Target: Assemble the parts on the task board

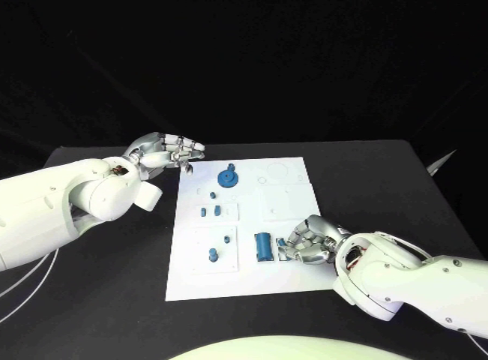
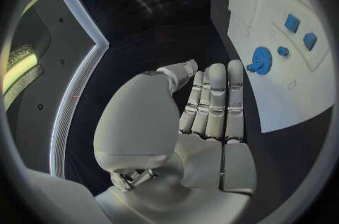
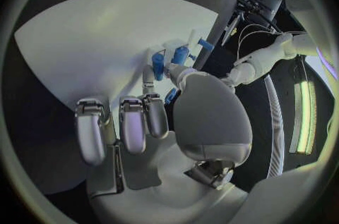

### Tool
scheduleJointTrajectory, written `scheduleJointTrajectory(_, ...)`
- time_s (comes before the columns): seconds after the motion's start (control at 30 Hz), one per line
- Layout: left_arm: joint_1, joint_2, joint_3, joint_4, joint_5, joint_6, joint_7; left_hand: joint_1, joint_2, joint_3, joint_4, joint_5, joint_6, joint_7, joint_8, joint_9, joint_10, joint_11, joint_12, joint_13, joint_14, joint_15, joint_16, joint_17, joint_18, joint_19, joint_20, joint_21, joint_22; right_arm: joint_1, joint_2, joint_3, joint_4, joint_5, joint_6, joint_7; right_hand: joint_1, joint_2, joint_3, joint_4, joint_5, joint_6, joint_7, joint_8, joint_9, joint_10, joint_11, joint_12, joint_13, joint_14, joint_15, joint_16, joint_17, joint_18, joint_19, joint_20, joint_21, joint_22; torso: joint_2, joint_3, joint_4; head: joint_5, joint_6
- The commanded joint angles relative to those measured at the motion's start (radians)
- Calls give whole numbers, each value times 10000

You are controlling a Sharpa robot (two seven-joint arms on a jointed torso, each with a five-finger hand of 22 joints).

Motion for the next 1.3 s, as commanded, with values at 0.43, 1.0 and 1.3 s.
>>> scheduleJointTrajectory(0.43, 8, 0, 6, 28, 57, 186, 42, -131, 29, -10, 115, 18, -77, 26, 40, 11, -82, -29, 44, -19, -2, 54, 4, -14, 142, 81, 12, -70, -22, -23, 62, -13, -43, -24, 339, 40, -726, -165, -128, 238, -38, 132, -20, 86, 59, 530, -49, 17, 1921, 926, -54, -11, 2047, -68, 1083, -68, 45, 2633, -2, -7, 1, 13, 8)
scheduleJointTrajectory(1.0, 8, -9, 6, 17, 57, 201, 24, -211, 37, -26, 198, 20, -98, 28, 55, 12, -104, -24, 56, -28, -8, 63, 5, -15, 140, 84, 23, -110, -48, -23, 33, -13, -6, -81, 480, 299, -1929, -470, -1043, 304, -99, 140, -36, 124, 136, 535, -56, 16, 1934, 924, -61, -17, 2037, -68, 1083, -73, 45, 2633, -1, 7, -5, 12, -10)
scheduleJointTrajectory(1.3, 8, -22, 6, 10, 57, 206, 12, -215, 37, -25, 204, 20, -102, 26, 57, 13, -107, -25, 58, -29, -9, 64, 6, -15, 141, 84, 24, -115, -52, -23, -217, -13, 86, -83, 704, 550, -1670, -422, -1162, 142, -66, 123, -49, 129, 159, 544, -68, 33, 1948, 926, -71, -14, 2048, -68, 1083, -84, 45, 2633, -4, 4, 1, 22, -10)
